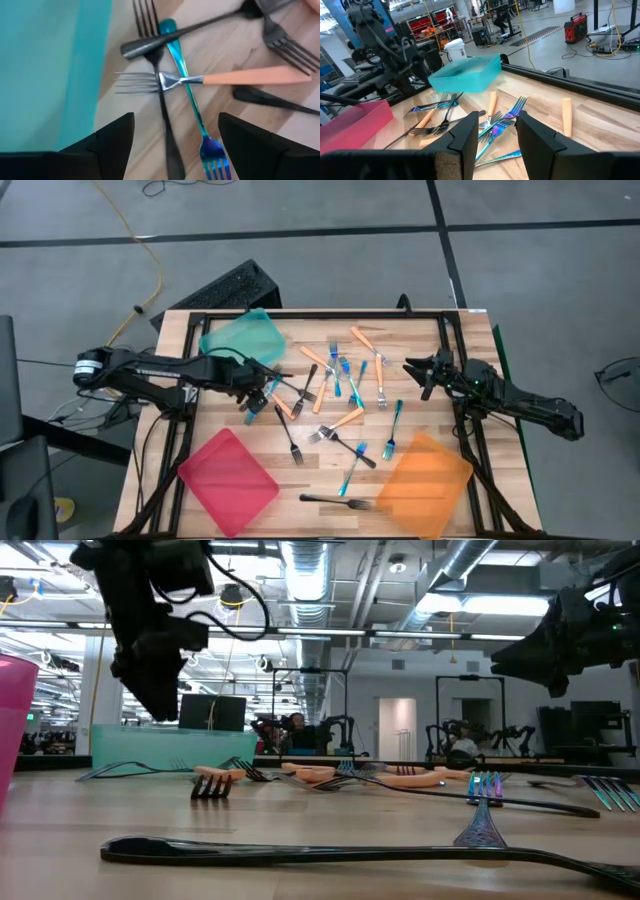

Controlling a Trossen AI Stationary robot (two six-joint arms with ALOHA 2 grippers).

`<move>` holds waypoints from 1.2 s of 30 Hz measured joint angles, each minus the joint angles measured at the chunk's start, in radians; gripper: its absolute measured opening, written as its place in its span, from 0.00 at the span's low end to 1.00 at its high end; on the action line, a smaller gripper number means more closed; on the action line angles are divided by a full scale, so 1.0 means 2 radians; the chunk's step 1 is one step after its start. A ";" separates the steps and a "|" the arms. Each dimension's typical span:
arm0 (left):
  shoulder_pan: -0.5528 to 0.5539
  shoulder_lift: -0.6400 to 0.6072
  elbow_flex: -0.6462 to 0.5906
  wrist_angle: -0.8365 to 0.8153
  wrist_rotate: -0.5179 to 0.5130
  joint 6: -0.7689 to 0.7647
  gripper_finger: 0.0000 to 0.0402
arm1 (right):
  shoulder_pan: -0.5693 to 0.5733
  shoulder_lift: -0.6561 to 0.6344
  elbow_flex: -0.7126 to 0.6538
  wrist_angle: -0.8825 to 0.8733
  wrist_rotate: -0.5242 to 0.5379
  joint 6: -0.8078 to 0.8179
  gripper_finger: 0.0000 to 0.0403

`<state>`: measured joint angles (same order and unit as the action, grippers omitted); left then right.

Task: Sort silverware by color (type)
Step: Put the blue fork into the blue bin

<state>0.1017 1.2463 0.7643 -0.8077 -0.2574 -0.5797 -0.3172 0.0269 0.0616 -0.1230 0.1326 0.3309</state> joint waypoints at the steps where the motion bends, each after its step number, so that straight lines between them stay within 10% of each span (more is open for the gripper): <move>1: 0.000 0.008 0.000 0.001 0.000 0.003 0.68 | 0.000 0.000 0.000 0.000 0.000 0.000 0.38; 15: -0.001 0.124 0.000 0.037 0.010 0.023 0.68 | 0.000 0.000 0.000 -0.002 0.000 0.000 0.38; 36: -0.001 0.131 0.000 0.064 0.067 0.039 0.54 | 0.000 0.000 0.000 -0.003 0.000 0.000 0.38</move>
<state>0.0994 1.5078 0.7635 -0.6806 -0.1238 -0.5027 -0.3172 0.0269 0.0608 -0.1291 0.1322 0.3313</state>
